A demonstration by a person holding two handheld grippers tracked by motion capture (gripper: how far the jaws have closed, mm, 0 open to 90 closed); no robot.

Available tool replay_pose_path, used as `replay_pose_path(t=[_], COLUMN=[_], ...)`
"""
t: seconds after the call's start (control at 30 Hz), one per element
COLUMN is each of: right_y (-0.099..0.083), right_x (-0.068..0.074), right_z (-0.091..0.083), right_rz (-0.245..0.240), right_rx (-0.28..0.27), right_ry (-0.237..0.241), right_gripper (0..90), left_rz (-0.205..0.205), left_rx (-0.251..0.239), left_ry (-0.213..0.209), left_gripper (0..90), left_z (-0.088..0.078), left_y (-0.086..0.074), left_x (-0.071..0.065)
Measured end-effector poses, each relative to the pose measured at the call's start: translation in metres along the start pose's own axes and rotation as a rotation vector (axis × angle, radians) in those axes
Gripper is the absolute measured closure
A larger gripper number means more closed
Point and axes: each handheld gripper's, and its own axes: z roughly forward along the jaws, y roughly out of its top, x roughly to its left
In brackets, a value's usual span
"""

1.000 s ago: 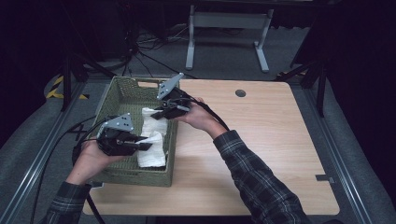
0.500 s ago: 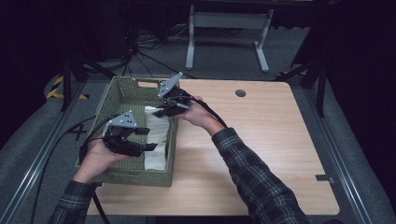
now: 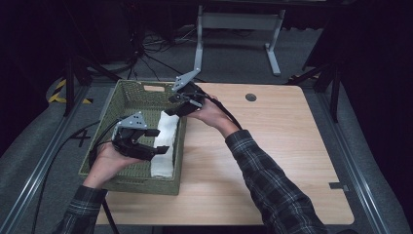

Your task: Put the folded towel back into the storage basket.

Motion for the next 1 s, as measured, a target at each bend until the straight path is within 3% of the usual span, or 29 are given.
replay_pose_path(t=[0.4,1.0], right_y=[-0.034,-0.104], right_x=[-0.001,0.001], right_z=[-0.041,-0.125], right_rz=[0.035,0.066], right_rx=[-0.012,-0.015], right_ry=[0.017,-0.021], right_gripper=[43.5,41.3], left_rz=[0.016,0.033], left_rx=[-0.014,-0.004], left_ry=[-0.018,-0.036], left_gripper=[29.7,29.1], left_z=[0.028,0.083], left_y=[0.028,0.061], left_x=[-0.012,-0.063])
